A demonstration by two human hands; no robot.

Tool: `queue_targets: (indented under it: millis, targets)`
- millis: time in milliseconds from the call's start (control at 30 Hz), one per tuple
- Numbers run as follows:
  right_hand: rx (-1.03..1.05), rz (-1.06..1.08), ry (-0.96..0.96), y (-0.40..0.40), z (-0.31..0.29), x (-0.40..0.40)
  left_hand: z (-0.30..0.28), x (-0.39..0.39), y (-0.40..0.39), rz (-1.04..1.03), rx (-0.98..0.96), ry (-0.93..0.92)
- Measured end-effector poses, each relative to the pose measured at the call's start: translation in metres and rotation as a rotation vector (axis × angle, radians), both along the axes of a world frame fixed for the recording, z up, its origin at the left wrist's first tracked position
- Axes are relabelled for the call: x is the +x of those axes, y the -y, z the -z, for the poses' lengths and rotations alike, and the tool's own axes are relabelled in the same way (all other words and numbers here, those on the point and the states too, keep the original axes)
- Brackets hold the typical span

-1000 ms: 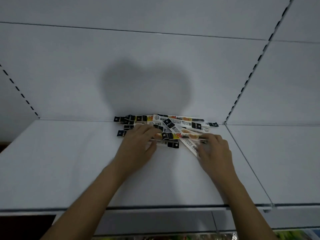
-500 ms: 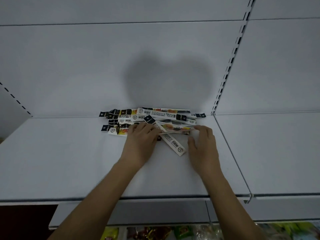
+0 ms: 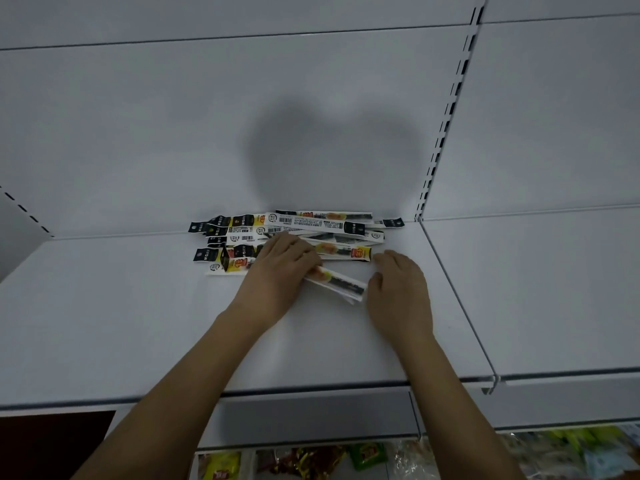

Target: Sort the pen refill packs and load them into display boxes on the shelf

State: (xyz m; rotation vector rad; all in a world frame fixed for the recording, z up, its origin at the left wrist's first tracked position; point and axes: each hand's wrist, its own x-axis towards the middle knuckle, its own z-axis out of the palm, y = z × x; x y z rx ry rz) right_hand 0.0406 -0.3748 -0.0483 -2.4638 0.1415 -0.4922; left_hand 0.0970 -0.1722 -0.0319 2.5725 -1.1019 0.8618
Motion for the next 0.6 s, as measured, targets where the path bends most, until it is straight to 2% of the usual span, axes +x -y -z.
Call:
queue_targets:
  millis: [133,233,367,500,600]
  targets:
    - [0.196,0.046,0.083,-0.001,-0.015,-0.005,-0.017,-0.022,-0.017,-0.088,-0.139,-0.073]
    - [0.279,-0.075,0.043,-0.020,-0.023,-0.005,-0.025,-0.035,-0.048,-0.208,-0.114,-0.163]
    - [0.120,-0.291,0.020,-0.064,-0.023,0.011,-0.020,-0.038,-0.090,-0.355,-0.042,-0.230]
    - [-0.033,-0.315,-0.015,-0.088,-0.019,0.029,-0.016,-0.040,-0.105,-0.224,-0.089,-0.159]
    - [-0.005,-0.272,0.019,-0.089,-0.011,0.029,-0.013,-0.039,-0.103,-0.161,-0.078,-0.116]
